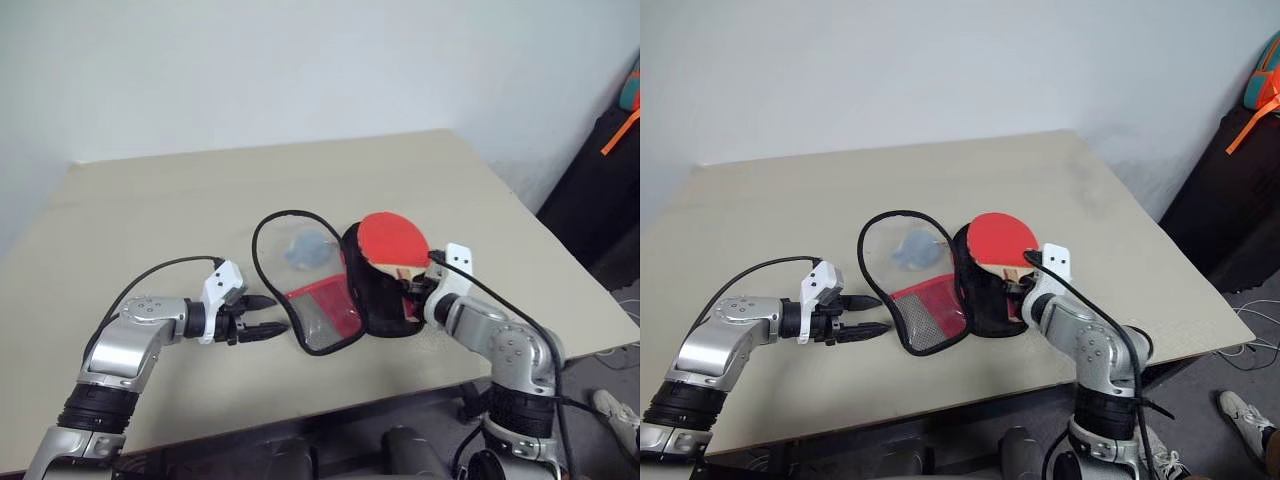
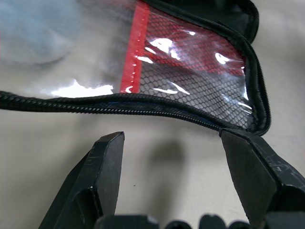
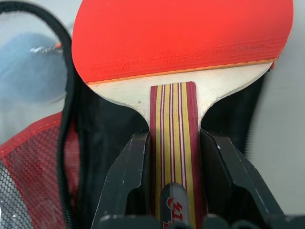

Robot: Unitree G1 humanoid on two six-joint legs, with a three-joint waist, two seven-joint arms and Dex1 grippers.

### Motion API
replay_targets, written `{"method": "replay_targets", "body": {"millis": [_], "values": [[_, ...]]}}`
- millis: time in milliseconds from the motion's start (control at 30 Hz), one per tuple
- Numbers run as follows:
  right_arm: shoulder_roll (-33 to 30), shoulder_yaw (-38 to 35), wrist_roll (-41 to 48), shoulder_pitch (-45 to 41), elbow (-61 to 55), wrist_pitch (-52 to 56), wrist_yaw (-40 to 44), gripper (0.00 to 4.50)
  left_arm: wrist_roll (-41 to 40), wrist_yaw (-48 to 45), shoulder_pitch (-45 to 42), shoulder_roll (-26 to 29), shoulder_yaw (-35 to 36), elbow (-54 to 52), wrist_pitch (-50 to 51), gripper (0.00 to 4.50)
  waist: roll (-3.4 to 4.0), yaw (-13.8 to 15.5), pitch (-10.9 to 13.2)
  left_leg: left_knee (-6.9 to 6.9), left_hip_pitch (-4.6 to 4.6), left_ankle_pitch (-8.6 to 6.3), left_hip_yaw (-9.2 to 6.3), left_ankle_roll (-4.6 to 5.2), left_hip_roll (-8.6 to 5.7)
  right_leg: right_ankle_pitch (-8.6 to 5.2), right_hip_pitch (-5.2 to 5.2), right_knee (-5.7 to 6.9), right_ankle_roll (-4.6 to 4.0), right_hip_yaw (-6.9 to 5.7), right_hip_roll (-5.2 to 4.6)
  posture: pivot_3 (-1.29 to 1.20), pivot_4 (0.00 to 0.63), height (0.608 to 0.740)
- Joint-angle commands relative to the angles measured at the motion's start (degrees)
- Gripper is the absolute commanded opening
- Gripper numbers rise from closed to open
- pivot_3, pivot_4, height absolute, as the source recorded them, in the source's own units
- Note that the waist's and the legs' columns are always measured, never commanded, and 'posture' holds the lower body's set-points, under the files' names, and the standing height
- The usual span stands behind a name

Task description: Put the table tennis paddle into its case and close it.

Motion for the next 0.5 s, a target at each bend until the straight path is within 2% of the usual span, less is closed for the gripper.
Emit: {"method": "replay_targets", "body": {"millis": [33, 267, 500], "values": [[1.6, 1.0, -1.0, -4.0, 0.7, -3.8, 0.0, 1.15, 1.2, -0.4, -0.9, 0.6, -0.4, 0.6, -2.0, 3.45, 0.00, 0.0, 0.0, 0.00, 0.01, 0.00, 0.00, 0.01, 0.00, 0.01, 0.00, 0.01, 0.00, 0.00, 0.00, 0.00, 0.000, 0.740], [3.2, 2.5, -2.9, -4.5, 4.7, -5.4, -0.1, 1.15, 1.4, 0.3, -0.6, -0.3, -0.7, 0.7, -2.3, 3.45, -0.01, 0.0, 0.0, 0.01, 0.03, 0.02, -0.01, 0.02, 0.01, 0.02, 0.00, 0.06, -0.02, 0.00, 0.01, 0.00, 0.000, 0.740], [2.9, 2.4, -3.8, -1.2, 1.6, -5.3, -0.5, 1.15, 1.4, 1.3, -0.5, -0.9, -0.5, 0.9, -2.3, 3.45, -0.01, 0.0, 0.0, 0.00, 0.02, 0.02, -0.01, 0.02, 0.01, 0.03, 0.01, 0.08, -0.01, 0.00, 0.01, 0.00, 0.000, 0.740]]}}
